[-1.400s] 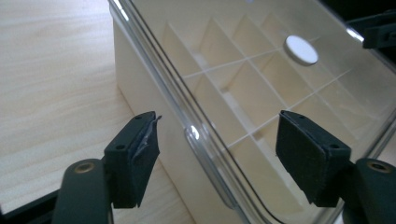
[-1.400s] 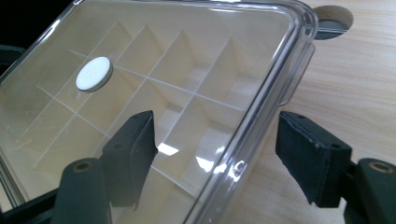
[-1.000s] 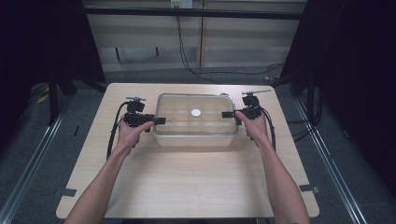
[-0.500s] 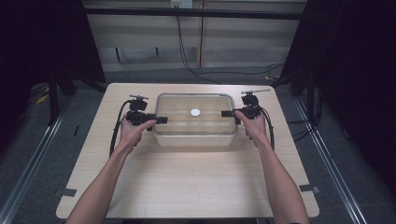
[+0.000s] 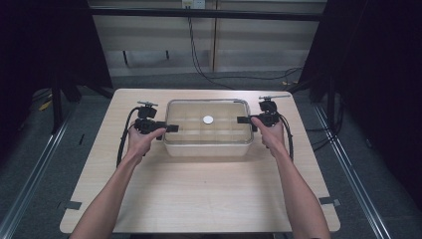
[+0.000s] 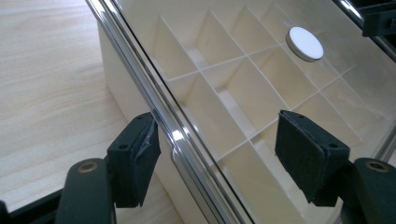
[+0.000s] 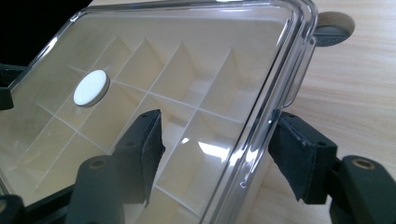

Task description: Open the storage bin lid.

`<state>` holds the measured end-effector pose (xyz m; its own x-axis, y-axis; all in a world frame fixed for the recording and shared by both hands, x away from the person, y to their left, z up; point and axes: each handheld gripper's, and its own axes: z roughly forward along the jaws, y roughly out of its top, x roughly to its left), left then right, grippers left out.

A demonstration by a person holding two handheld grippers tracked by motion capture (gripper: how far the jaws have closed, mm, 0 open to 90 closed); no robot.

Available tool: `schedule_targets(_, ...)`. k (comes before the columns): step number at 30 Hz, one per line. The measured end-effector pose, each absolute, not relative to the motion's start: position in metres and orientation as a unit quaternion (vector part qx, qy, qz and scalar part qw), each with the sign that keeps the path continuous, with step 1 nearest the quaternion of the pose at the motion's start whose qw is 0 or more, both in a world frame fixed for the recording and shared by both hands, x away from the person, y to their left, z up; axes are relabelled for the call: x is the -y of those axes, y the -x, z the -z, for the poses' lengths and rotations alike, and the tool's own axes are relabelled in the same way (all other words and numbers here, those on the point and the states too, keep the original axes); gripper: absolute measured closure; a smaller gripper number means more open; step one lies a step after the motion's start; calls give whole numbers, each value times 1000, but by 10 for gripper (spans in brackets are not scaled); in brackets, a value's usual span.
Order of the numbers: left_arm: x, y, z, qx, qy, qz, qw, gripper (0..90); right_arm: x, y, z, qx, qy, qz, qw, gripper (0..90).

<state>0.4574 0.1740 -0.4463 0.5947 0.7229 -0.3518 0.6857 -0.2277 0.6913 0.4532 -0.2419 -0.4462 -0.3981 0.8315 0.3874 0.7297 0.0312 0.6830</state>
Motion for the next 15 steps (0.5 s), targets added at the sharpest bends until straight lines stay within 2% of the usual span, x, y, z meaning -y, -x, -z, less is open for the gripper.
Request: schedule_targets(15,-177,-461,448,-455,-775,-14,438,341,245,-451,441,-709,-545,-443,69,437)
